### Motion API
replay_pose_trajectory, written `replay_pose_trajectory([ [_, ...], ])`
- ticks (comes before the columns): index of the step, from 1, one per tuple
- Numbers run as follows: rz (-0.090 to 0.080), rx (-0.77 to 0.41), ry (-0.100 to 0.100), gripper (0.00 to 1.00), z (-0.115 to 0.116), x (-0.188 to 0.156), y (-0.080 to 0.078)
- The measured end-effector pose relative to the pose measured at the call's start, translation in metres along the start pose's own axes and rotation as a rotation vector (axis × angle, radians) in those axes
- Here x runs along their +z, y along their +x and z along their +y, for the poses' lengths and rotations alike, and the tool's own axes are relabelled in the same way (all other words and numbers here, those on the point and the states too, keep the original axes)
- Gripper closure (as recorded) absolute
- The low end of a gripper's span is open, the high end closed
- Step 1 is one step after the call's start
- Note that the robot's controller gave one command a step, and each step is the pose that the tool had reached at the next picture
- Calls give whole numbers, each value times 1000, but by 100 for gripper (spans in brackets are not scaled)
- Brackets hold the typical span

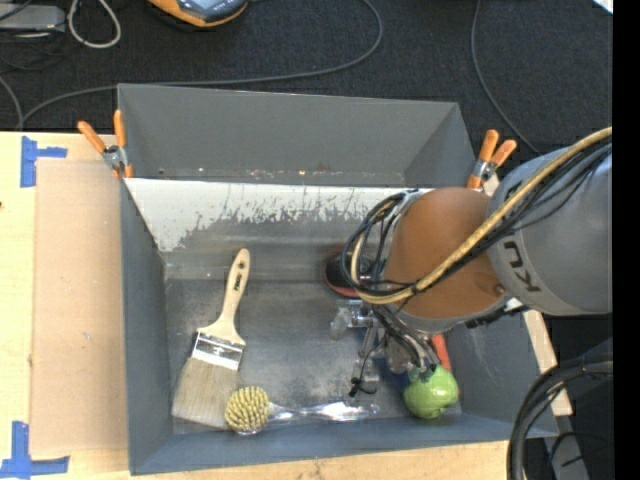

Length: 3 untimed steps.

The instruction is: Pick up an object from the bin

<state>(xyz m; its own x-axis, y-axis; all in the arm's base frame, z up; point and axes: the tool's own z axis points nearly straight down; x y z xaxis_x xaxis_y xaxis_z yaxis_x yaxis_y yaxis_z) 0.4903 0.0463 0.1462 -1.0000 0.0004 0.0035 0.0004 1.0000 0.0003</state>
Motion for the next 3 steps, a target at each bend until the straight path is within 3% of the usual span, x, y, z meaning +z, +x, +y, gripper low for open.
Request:
replay_pose_trajectory([
  [1, -15, -241, -2, 0, 72, 74, 13],
  [2, 1, -186, 0, 0, 109, 1, 17],
  [3, 5, -342, 1, 0, 147, 30, 16],
])
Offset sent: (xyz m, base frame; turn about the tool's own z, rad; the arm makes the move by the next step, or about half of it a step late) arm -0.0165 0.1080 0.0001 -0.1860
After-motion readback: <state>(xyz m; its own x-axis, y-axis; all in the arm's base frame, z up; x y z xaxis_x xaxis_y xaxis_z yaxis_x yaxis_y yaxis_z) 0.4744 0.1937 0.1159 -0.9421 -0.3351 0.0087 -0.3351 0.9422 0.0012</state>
